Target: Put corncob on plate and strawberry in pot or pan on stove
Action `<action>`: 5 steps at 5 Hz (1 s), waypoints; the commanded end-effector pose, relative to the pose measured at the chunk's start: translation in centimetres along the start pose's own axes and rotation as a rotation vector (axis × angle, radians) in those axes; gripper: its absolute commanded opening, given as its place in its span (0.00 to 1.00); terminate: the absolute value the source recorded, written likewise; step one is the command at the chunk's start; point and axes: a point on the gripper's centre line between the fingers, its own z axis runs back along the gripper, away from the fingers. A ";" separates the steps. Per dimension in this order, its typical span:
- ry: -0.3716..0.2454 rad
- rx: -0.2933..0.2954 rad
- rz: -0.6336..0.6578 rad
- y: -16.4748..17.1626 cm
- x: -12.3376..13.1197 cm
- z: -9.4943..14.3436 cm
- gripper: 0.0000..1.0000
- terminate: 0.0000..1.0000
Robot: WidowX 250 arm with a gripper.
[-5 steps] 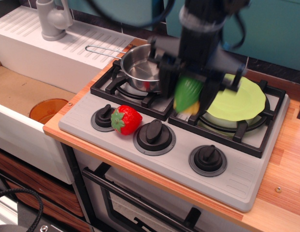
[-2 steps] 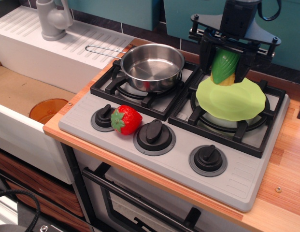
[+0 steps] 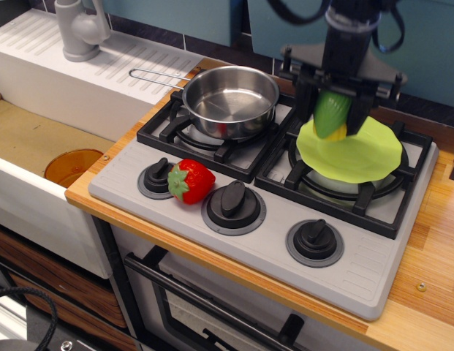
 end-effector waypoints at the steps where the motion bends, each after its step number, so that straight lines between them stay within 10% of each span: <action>1: -0.073 -0.015 0.003 -1.5 0.6 -0.4 1.00 0.00; 5: 0.089 0.055 -0.059 1.1 -1.9 8.0 1.00 0.00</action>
